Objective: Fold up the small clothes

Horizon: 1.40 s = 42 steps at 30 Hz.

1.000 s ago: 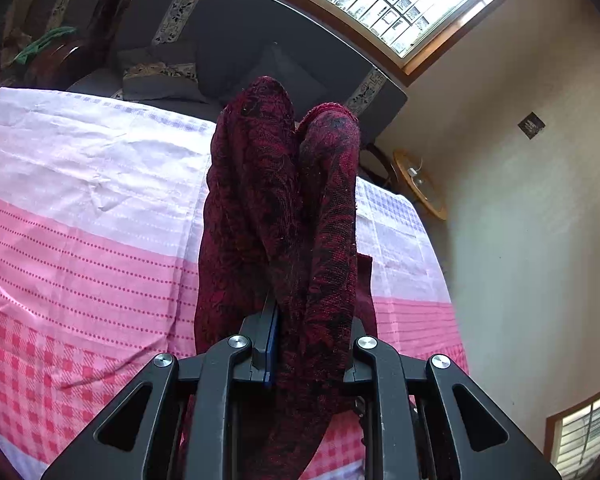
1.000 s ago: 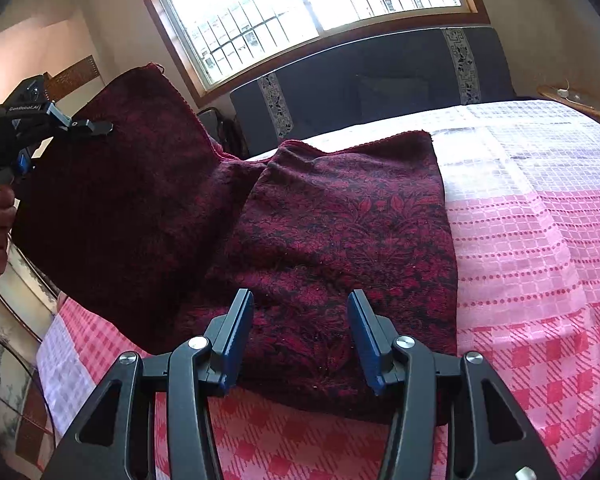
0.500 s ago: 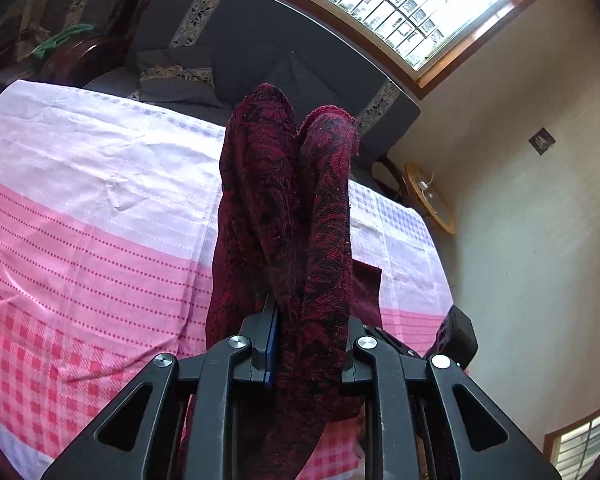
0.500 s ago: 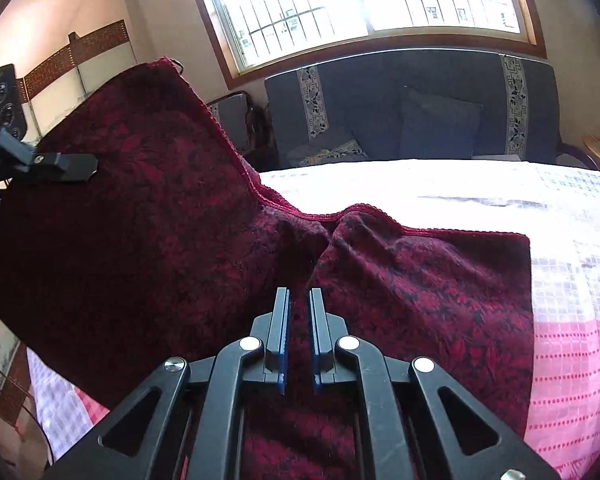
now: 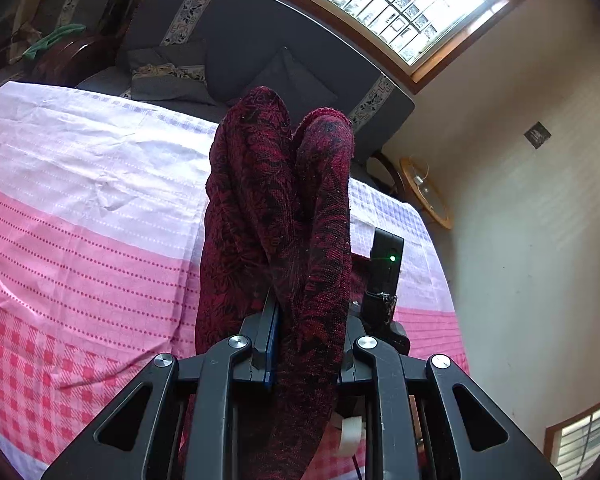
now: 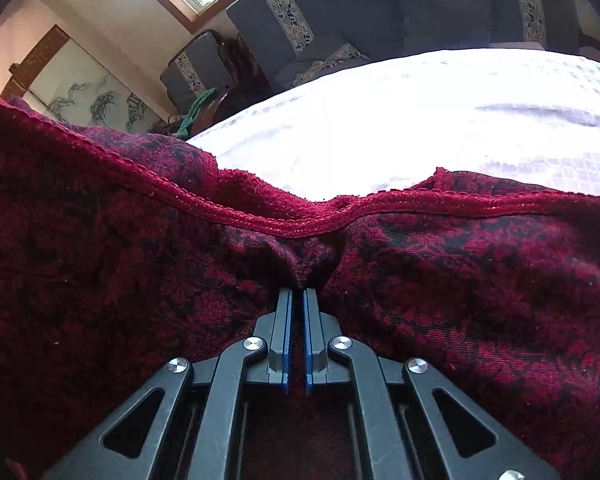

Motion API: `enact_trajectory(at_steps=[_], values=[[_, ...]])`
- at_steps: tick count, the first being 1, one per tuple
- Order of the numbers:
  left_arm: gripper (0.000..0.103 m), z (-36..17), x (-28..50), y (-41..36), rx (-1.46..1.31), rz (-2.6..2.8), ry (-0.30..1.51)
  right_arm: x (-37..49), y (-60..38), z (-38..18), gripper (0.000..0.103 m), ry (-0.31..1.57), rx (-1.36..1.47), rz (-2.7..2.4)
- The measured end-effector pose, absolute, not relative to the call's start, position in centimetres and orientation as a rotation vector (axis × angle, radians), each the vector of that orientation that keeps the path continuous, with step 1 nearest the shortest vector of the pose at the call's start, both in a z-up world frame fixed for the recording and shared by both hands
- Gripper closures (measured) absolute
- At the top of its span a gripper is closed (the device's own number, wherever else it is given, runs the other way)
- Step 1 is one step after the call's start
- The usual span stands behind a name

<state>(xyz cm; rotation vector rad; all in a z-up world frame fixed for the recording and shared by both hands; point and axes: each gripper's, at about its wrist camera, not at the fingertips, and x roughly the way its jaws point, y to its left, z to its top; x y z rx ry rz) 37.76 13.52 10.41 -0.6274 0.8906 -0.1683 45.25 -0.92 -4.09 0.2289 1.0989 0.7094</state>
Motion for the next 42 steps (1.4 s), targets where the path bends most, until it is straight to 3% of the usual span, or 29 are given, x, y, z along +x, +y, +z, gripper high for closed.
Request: enact_trajectory(at_steps=[2, 13, 25, 42], values=[[0.083, 10.5, 37.9, 13.3, -0.625, -0.167, 0.894, 44.1, -3.0, -3.3, 0.092, 1.056, 0.298, 0.721], [0.083, 11.5, 38.2, 9.1, -0.595, -0.186, 0.911, 34.0, -16.3, -2.3, 0.091, 0.881, 0.403, 0.709], [0.083, 8.9, 40.6, 0.8, -0.643, -0.25, 0.984, 31.9, -17.6, -6.2, 0.091, 0.907, 0.41, 0.71], [0.082, 3.2, 44.8, -3.9, -0.698, -0.245, 1.086, 32.4, -22.4, -8.3, 0.093, 0.925, 0.658, 0.778]])
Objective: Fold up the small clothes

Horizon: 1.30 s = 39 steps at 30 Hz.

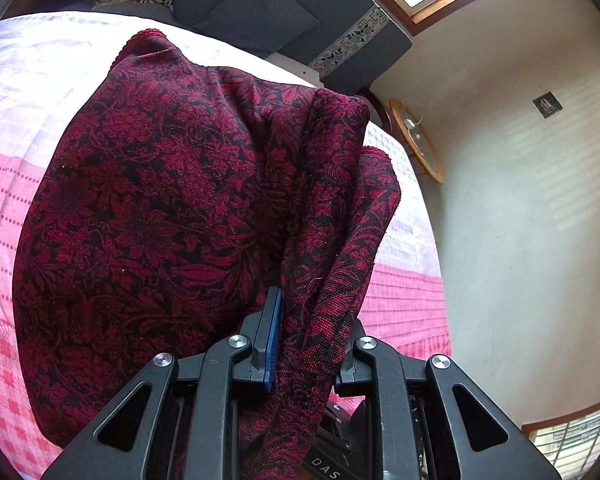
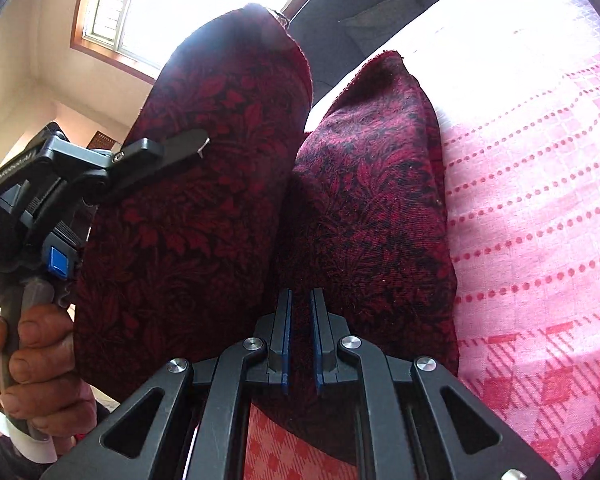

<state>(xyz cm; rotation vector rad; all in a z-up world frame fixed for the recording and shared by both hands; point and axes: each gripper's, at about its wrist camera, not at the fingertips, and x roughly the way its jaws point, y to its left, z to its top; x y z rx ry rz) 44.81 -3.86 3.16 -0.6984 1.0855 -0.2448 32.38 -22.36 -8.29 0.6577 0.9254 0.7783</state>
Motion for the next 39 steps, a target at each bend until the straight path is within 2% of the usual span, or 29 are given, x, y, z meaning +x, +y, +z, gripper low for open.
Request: enact_trajectory(at_steps=[5, 9, 13, 20, 25, 27, 29, 35, 39], values=[[0.079, 3.8, 45.7, -3.8, -0.699, -0.263, 1.092, 32.3, -23.7, -8.5, 0.094, 0.922, 0.69, 0.776], [0.069, 4.2, 45.9, -3.7, -0.741, -0.313, 1.09, 32.8, -24.3, -9.0, 0.094, 0.921, 0.705, 0.77], [0.069, 5.3, 45.7, -4.0, -0.833, -0.47, 1.053, 33.6, -24.6, -9.5, 0.095, 0.918, 0.736, 0.756], [0.065, 9.9, 41.1, -1.3, -0.636, -0.526, 0.794, 33.5, -28.8, -10.6, 0.091, 0.892, 0.868, 0.72], [0.065, 5.9, 37.8, 1.6, -0.48, -0.503, 0.768, 32.9, -32.1, -9.9, 0.088, 0.848, 0.9, 0.703], [0.065, 3.8, 36.9, 1.8, -0.468, -0.526, 0.778, 33.6, -33.3, -10.2, 0.081, 0.843, 0.982, 0.74], [0.065, 1.8, 36.4, 1.4, -0.466, -0.555, 0.789, 34.2, -33.8, -10.0, 0.065, 0.849, 1.01, 0.741], [0.065, -2.0, 36.0, -1.6, -0.407, -0.629, 0.834, 36.0, -34.2, -4.0, 0.064, 0.775, 0.779, 0.585], [0.065, -1.6, 35.0, -2.1, -0.369, -0.655, 0.795, 38.0, -29.9, -3.2, 0.063, 0.907, 0.614, 0.605]])
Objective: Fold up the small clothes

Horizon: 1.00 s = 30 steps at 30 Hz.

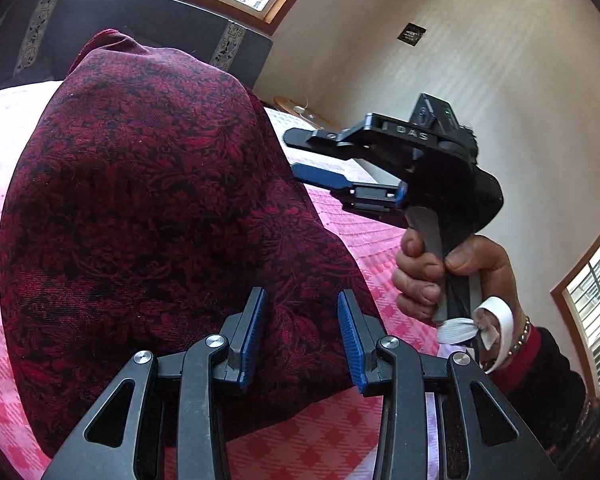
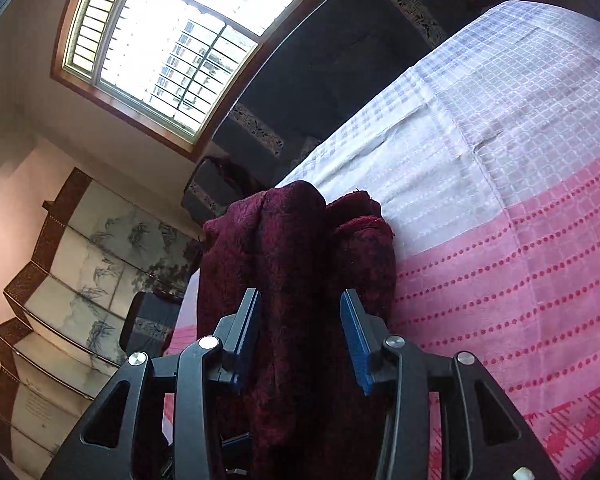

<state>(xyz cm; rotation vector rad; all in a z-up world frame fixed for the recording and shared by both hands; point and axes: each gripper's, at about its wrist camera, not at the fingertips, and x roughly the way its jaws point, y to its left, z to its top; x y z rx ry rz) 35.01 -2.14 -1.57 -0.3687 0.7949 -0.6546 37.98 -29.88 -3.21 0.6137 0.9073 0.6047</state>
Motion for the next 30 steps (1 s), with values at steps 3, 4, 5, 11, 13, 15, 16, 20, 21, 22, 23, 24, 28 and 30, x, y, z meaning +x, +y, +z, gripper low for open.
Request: enact_trajectory(at_steps=[3, 4, 5, 11, 13, 15, 16, 20, 21, 22, 23, 24, 28, 30], values=[[0.065, -0.8, 34.2, -1.1, -0.394, -0.669, 0.778, 38.9, -26.9, -4.5, 0.063, 0.948, 0.592, 0.644], [0.065, -0.5, 33.9, -0.6, -0.408, -0.665, 0.768, 39.2, -26.2, -4.2, 0.063, 0.951, 0.583, 0.658], [0.065, -0.1, 33.6, 0.0, -0.416, -0.653, 0.75, 39.4, -25.4, -4.0, 0.066, 0.95, 0.559, 0.652], [0.065, 0.4, 33.4, 4.8, -0.493, -0.553, 0.677, 37.0, -24.3, 1.5, 0.092, 0.804, 0.483, 0.644], [0.065, -0.7, 34.1, 6.5, -0.578, -0.528, 0.701, 35.9, -25.4, 3.1, 0.092, 0.757, 0.484, 0.649], [0.065, -1.8, 34.4, 7.5, -0.619, -0.51, 0.721, 35.4, -26.6, 2.5, 0.092, 0.768, 0.452, 0.601], [0.065, -2.2, 34.5, 7.6, -0.626, -0.506, 0.731, 35.6, -27.4, 1.5, 0.092, 0.794, 0.456, 0.577], [0.065, -2.9, 33.4, 7.4, -0.578, -0.485, 0.721, 36.1, -30.0, -3.4, 0.096, 0.882, 0.522, 0.463], [0.065, -3.1, 33.0, 7.5, -0.556, -0.485, 0.718, 36.0, -30.5, -4.4, 0.096, 0.899, 0.549, 0.46], [0.065, -3.2, 32.9, 7.4, -0.539, -0.486, 0.719, 35.8, -30.8, -5.1, 0.096, 0.904, 0.57, 0.461], [0.065, -3.3, 32.8, 7.5, -0.534, -0.487, 0.723, 35.6, -31.0, -5.3, 0.096, 0.893, 0.577, 0.453], [0.065, -3.1, 33.4, 7.1, -0.539, -0.487, 0.726, 35.4, -31.4, -5.2, 0.096, 0.872, 0.589, 0.437], [0.064, -2.8, 34.2, 6.8, -0.546, -0.488, 0.723, 35.4, -32.5, -3.4, 0.091, 0.787, 0.689, 0.483], [0.064, -2.9, 34.1, 6.6, -0.539, -0.483, 0.716, 35.9, -31.2, -1.8, 0.09, 0.775, 0.645, 0.516]])
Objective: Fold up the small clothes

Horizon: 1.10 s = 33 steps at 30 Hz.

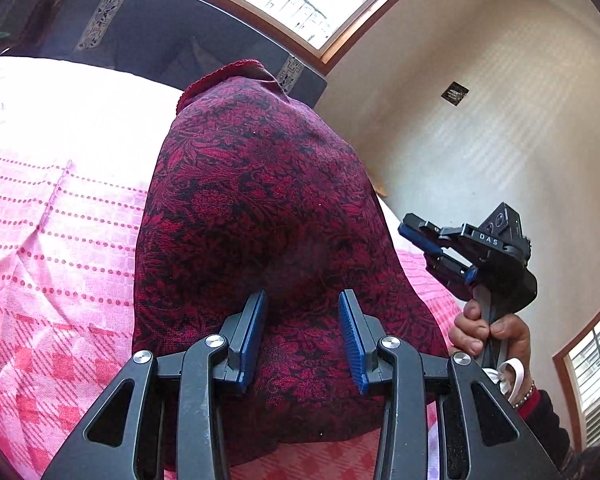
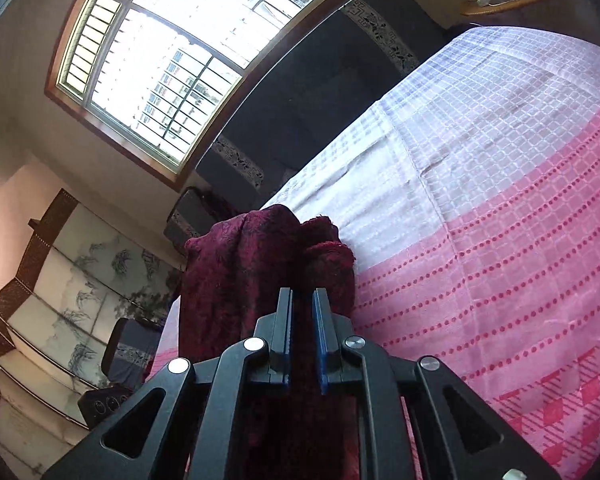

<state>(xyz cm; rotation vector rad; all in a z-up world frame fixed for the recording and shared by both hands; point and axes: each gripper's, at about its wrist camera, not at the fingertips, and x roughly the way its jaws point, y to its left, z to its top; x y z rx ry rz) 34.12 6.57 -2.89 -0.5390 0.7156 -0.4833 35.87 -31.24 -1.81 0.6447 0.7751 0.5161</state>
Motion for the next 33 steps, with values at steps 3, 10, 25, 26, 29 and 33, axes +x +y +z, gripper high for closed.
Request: enact_trajectory(at_steps=[3, 10, 25, 26, 29, 33], values=[[0.063, -2.8, 34.0, 6.1, -0.537, -0.48, 0.708, 38.1, -28.6, -1.6, 0.058, 0.861, 0.603, 0.564], [0.058, -1.3, 33.3, 6.9, -0.571, -0.457, 0.674, 38.9, -23.2, -1.5, 0.091, 0.904, 0.452, 0.605], [0.049, -2.5, 33.9, 4.5, -0.409, -0.431, 0.72, 35.3, -28.1, -5.6, 0.091, 0.902, 0.573, 0.484], [0.049, -2.6, 34.1, 4.6, -0.418, -0.432, 0.729, 35.2, -28.4, -5.5, 0.089, 0.894, 0.598, 0.488], [0.049, -3.0, 34.2, 4.8, -0.439, -0.427, 0.739, 35.0, -28.6, -4.5, 0.082, 0.87, 0.578, 0.456], [0.049, -3.0, 34.2, 5.1, -0.446, -0.426, 0.74, 34.8, -29.2, -3.3, 0.061, 0.849, 0.551, 0.398]])
